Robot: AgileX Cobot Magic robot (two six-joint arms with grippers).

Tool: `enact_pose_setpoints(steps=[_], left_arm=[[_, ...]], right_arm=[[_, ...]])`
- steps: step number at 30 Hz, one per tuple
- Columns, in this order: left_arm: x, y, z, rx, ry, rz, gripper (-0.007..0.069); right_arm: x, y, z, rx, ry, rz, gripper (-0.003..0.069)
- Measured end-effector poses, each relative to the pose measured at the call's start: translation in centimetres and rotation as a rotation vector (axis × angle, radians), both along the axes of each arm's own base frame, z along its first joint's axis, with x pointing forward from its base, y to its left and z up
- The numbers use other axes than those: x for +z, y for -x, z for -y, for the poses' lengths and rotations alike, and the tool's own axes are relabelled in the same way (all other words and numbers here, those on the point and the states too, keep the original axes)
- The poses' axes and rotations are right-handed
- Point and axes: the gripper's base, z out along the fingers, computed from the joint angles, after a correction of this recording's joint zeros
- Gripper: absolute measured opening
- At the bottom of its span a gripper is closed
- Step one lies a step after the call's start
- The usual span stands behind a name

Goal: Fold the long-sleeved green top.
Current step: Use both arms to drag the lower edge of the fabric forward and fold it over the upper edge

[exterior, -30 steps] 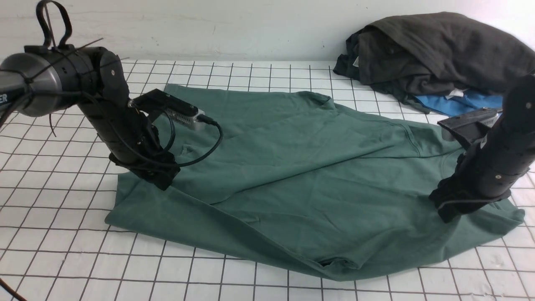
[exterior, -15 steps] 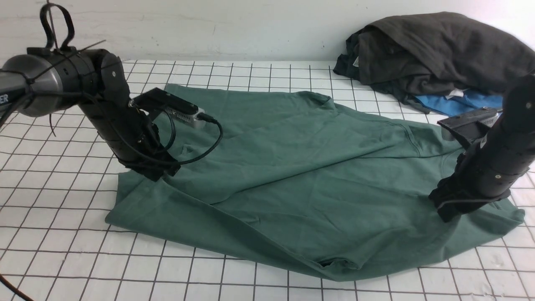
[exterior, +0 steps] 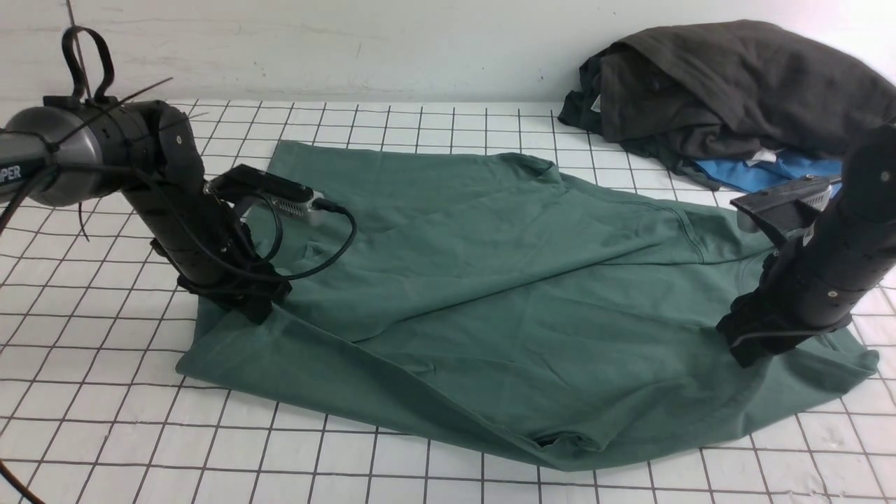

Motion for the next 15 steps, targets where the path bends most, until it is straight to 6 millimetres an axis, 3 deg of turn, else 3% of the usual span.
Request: enact_pose_setpoints(steps=[3, 5, 8, 10, 15], left_arm=[[-0.3, -0.1, 0.3, -0.004, 0.001, 0.000, 0.0326], [-0.3, -0.1, 0.4, -0.009, -0.003, 0.002, 0.0273], [0.3, 0.1, 0.6, -0.015, 0.001, 0.005, 0.0093], [0.9, 0.3, 0.7, -0.019, 0.003, 0.005, 0.0044], [3.7, 0.9, 0.7, -0.022, 0.010, 0.054, 0.0034]], right_arm=[[0.0, 0.0, 0.0, -0.001, -0.001, 0.002, 0.0337], [0.0, 0.0, 0.0, -0.001, -0.001, 0.003, 0.0337], [0.0, 0.0, 0.0, -0.001, -0.001, 0.002, 0.0337], [0.0, 0.0, 0.0, -0.001, -0.001, 0.002, 0.0337], [0.0, 0.0, 0.0, 0.000, 0.000, -0.005, 0.0337]])
